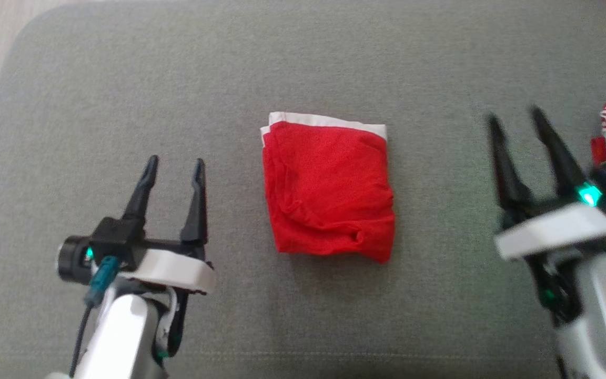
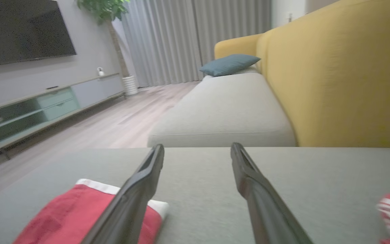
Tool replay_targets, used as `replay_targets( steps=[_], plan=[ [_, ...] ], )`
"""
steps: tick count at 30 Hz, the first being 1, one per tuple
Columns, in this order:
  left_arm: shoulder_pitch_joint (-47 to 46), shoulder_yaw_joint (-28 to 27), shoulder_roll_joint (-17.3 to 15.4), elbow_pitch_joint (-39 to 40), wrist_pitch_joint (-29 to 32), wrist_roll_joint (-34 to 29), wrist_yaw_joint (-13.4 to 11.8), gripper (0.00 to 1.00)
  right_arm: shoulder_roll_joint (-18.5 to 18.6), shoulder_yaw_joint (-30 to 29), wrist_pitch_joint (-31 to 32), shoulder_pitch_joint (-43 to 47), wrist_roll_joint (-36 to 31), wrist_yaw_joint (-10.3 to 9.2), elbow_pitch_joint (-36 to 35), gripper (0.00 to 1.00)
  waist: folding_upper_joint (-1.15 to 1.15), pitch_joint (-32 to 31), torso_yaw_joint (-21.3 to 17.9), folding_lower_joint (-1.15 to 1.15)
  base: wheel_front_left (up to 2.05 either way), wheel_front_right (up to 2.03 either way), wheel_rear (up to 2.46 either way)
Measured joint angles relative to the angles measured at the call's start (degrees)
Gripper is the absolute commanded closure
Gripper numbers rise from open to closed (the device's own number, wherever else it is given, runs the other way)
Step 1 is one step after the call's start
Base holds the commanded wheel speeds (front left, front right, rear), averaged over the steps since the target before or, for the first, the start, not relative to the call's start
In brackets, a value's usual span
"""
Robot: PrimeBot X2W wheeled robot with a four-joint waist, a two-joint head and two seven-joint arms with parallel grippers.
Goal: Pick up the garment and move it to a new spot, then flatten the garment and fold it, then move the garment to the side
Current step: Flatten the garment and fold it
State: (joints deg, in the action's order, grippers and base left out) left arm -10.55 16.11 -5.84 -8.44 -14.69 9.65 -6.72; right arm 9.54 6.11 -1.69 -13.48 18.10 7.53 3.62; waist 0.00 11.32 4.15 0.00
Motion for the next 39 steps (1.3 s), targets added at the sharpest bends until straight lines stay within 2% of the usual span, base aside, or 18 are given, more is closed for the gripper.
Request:
replay_targets(
  steps=[3,6,17,27,39],
  plan=[
    [0.9,-0.6,-1.2,1.0,0.0,0.0,-0.7,0.0,-0.6,-5.5,0.8,5.9,-1.8,0.0,-3.4,0.0,0.0,-0.8,-1.0,0.0,0.0,0.0,0.0],
    [2.9,-1.2,-1.6,1.1,0.0,0.0,-1.0,0.0,-2.3,-7.6,2.1,9.8,-3.0,0.0,-6.3,0.0,0.0,-1.8,-2.0,0.0,0.0,0.0,0.0],
    [8.9,-1.5,-3.4,3.0,1.7,0.0,-1.9,0.0,-5.3,-8.4,5.2,18.0,-4.1,0.0,-11.5,0.0,0.0,-7.1,-3.7,0.0,0.0,0.0,0.0],
    [13.3,-0.9,-4.5,4.4,3.6,0.0,-2.6,0.0,-5.8,-8.4,7.0,21.8,-4.6,0.0,-12.9,0.0,0.0,-11.2,-3.6,0.0,0.0,0.0,0.0],
    [14.1,-0.3,-5.2,5.9,4.5,0.0,-3.6,0.0,-6.7,-8.8,8.3,23.5,-5.6,0.0,-13.7,0.0,0.0,-11.9,-3.6,0.0,0.0,0.0,0.0]
  ],
)
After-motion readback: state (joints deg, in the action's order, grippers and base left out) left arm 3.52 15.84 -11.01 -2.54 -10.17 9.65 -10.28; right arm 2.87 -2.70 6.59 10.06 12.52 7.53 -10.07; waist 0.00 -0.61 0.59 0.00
